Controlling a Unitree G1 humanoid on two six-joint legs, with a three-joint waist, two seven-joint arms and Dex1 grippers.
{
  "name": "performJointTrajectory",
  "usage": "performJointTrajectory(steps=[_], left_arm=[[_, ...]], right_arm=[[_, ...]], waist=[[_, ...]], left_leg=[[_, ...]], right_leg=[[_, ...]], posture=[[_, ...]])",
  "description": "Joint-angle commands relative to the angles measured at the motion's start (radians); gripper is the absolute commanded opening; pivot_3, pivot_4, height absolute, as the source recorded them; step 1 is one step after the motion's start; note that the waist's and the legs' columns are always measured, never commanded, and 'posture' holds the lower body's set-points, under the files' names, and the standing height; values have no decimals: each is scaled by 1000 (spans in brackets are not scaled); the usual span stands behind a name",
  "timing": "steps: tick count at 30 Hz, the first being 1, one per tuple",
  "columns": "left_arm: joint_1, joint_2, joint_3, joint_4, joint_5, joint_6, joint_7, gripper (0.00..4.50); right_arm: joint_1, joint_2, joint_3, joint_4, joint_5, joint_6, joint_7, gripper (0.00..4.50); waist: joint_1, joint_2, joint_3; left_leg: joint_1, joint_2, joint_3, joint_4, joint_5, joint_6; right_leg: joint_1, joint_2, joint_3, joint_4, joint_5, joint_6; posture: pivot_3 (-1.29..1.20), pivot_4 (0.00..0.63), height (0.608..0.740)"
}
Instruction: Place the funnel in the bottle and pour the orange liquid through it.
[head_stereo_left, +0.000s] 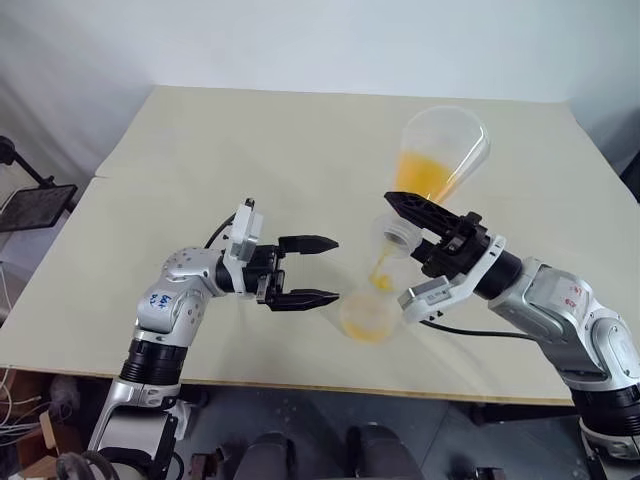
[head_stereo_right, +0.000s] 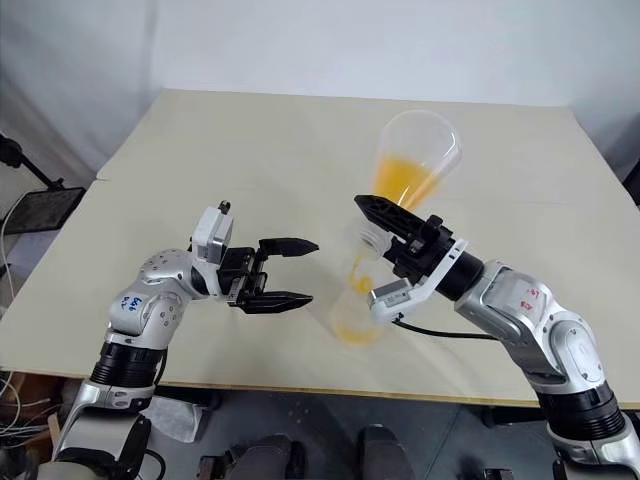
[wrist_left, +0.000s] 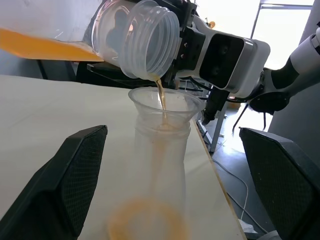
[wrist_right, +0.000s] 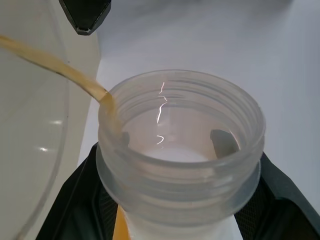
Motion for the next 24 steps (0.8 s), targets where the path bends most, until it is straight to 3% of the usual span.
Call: performJointTrajectory(steps=[1,24], left_arm=[[-11,-1,3,-12,-2,-11,-2,4500],[-14,4,7,-6,-3,-9,-5,4500]], right_arm=[[4,-5,-54,-36,6,0,-29,2468],[77,-30,-121,-12,20,-12,-51,2468]], waist=[[-1,0,0],[-6,0,0]], left_leg=[[0,0,0,0,0,0],[1,0,3,-2,0,0]], right_leg=[[0,0,0,0,0,0],[-1,1,2,0,0,0]], posture=[[0,150,740],[0,150,740]])
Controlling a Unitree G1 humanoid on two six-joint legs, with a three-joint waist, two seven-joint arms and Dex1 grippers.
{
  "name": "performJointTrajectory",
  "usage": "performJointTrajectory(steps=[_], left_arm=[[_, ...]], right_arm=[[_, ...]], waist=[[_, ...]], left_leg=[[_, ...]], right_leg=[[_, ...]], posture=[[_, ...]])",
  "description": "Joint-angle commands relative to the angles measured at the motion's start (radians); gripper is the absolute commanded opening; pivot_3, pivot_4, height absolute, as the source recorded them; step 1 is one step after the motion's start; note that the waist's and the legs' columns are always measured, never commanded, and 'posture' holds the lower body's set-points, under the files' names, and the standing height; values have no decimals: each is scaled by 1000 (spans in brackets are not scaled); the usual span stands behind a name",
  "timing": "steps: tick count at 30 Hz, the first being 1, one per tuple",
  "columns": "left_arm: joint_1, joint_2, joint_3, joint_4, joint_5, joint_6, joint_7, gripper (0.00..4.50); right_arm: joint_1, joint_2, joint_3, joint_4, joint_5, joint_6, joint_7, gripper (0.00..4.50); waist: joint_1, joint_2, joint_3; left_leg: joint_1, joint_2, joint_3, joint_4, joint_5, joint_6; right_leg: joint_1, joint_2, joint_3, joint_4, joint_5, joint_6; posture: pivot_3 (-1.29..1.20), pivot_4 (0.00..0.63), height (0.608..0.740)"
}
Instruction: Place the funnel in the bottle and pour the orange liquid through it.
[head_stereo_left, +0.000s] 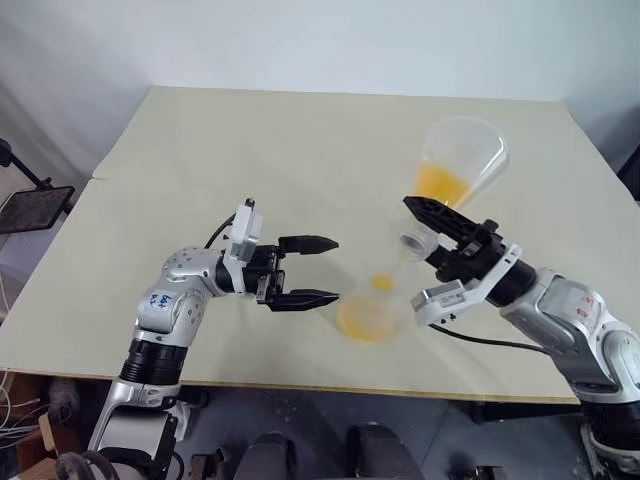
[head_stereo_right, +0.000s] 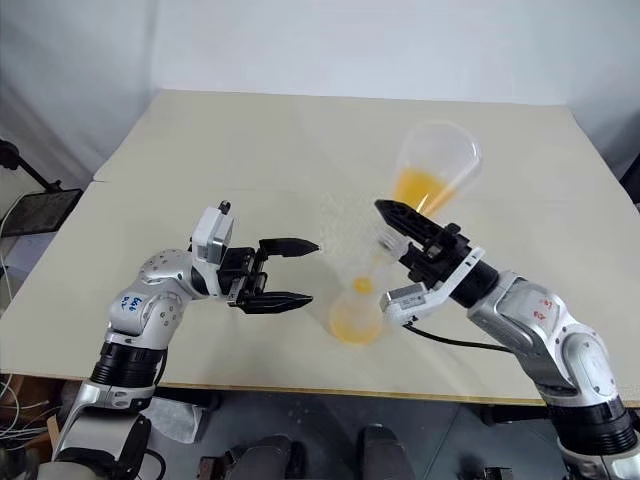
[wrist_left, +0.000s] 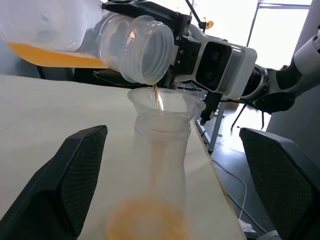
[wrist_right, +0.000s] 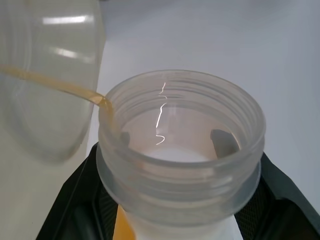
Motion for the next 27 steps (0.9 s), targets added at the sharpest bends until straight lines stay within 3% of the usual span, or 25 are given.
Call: performJointTrajectory(steps=[1,27], left_arm=[[-14,4,7,-7,-3,-9,-5,4500],[-12,1,5,-15,-5,-4,2,4500]], right_arm=[[-7,-16,-41,-26,19,-10,-24,2468],[-39,-9,-30,-24,-24,-20,-52,2468]], waist=[[0,0,0],[0,0,0]], left_leg=[[0,0,0,0,0,0],[0,0,1,-1,0,0]], right_leg=[[0,0,0,0,0,0],[0,0,1,0,0,0]], posture=[[0,150,740],[0,150,740]])
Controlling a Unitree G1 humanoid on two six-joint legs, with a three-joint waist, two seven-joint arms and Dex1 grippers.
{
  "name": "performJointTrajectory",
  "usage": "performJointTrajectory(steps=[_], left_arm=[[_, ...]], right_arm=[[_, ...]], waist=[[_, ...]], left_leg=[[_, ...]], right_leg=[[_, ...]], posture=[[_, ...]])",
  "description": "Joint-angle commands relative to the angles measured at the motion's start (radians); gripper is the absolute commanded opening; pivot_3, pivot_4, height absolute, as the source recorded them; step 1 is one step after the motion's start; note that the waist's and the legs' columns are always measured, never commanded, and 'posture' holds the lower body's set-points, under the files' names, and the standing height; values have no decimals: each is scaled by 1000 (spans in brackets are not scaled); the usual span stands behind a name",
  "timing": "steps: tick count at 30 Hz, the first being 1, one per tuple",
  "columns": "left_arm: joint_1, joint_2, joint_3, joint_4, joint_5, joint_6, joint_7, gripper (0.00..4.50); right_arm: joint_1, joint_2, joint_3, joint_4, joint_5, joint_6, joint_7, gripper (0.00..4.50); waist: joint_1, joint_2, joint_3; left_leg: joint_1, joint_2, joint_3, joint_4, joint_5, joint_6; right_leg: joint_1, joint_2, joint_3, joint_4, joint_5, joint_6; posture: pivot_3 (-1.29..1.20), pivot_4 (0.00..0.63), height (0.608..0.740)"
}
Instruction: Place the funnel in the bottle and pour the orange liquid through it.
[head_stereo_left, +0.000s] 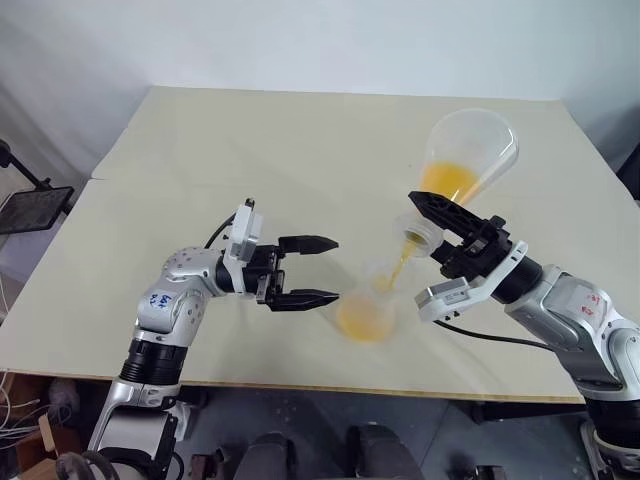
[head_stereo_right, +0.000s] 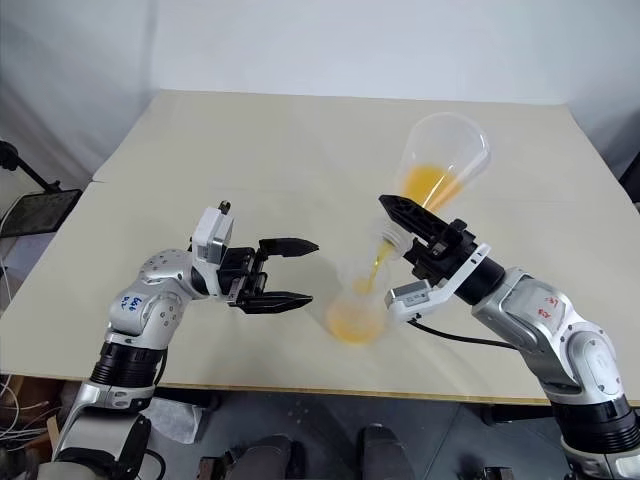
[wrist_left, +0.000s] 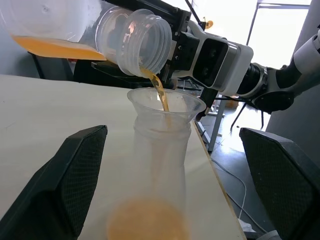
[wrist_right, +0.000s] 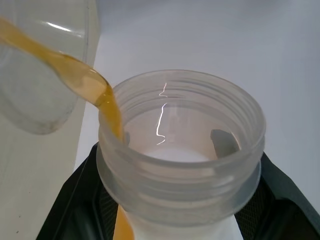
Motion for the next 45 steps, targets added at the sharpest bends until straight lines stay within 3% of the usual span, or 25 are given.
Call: performJointTrajectory(steps=[1,11,27,34,45], left_arm=[[-12,1,5,-15,-5,-4,1,4500],[-17,-4,3,-11,-4,-7,2,4500],[-20,-9,0,-11,-4,-6,0,4500],[-23,-10,0,-8,-3,-7,-2,4500],[-24,-3,3,-7,-6,0,-6,4500]], right_arm=[[-24,-4,-28,-24,1,-3,-31,2468],[-34,-9,-26,-18,-8,-7,-40,2468],[-23,-17,-43,-15,-32,-26,-81,2468],[-14,-21,-50,-11,-19,-21,-81,2468],[25,-18,-72,-25,1,-17,-76,2468]], waist=[[-1,0,0],[-1,0,0],[-1,4,2],[2,4,3],[6,4,3]], left_leg=[[0,0,0,0,0,0],[0,-1,-2,-1,0,0],[-2,-19,-42,-6,12,1],[-2,-33,-56,-21,24,3],[-2,-30,-48,-22,24,1]], right_leg=[[0,0,0,0,0,0],[2,0,-1,-2,0,0],[22,-15,-35,-11,0,0],[23,-23,-47,-14,-1,1],[20,-20,-24,-19,-1,1]], posture=[[0,150,740],[0,150,740],[0,150,740],[0,150,740],[0,150,740]])
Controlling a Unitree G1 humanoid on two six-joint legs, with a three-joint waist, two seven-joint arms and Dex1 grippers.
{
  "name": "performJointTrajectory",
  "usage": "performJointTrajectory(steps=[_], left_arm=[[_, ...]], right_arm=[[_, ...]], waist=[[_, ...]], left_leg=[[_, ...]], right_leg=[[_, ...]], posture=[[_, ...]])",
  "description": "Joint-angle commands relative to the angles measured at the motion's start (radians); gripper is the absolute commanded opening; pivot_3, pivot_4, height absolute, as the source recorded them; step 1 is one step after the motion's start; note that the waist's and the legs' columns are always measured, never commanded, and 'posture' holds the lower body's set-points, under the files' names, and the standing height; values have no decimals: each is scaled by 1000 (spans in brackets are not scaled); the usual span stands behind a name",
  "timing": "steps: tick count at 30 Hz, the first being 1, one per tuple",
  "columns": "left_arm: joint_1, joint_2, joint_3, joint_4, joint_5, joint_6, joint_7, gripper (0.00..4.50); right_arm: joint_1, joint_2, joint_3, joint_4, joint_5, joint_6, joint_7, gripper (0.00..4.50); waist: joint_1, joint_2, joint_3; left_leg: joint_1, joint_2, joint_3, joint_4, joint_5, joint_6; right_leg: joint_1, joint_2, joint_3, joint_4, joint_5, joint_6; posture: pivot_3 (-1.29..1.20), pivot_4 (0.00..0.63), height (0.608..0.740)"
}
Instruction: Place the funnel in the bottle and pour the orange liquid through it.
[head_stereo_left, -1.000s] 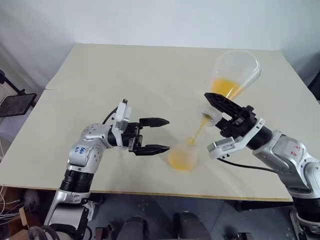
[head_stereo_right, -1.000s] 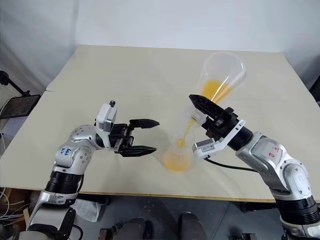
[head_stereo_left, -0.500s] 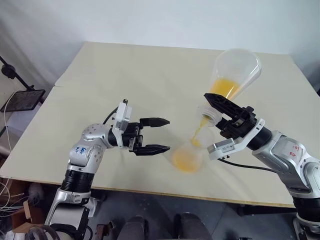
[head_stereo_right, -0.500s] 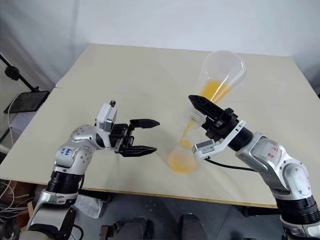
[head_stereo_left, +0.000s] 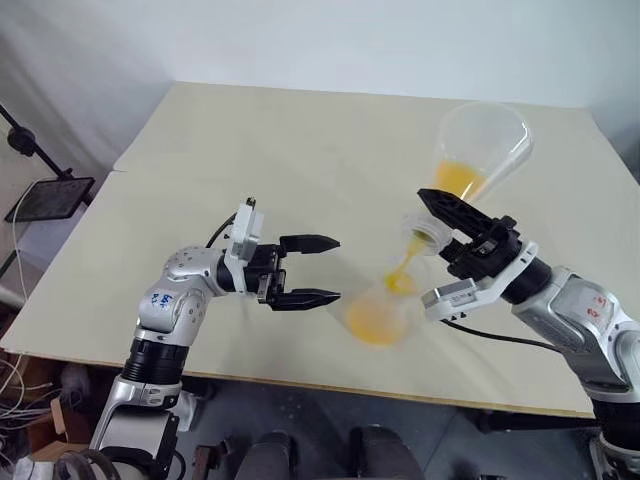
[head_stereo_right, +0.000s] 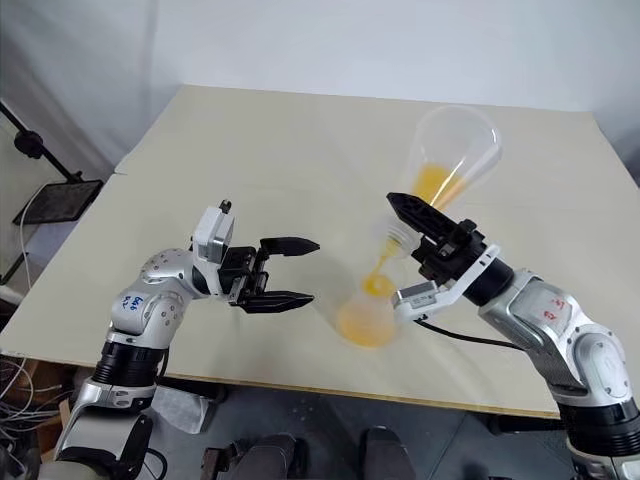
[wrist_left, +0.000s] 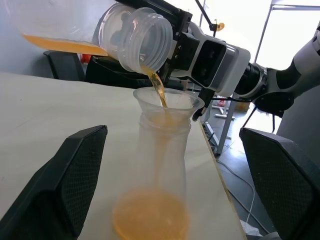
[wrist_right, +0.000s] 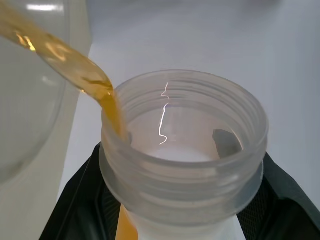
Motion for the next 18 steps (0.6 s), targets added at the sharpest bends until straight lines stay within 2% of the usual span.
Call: performJointTrajectory(steps=[1,18], left_arm=[[-20,3,2,-7,-6,-1,-6,4500],[-22,0,2,-3,-4,-4,-7,4500]], right_arm=[[-1,-4,-37,-34,28,7,-14,2468],[2,-10,-43,-35,24,6,-19,2468]], waist=[[-1,0,0],[2,0,0]], left_leg=[[0,0,0,0,0,0],[0,1,1,0,0,0]], right_leg=[[0,0,1,0,0,0],[-1,1,2,0,0,0]], posture=[[0,150,740],[0,150,740]])
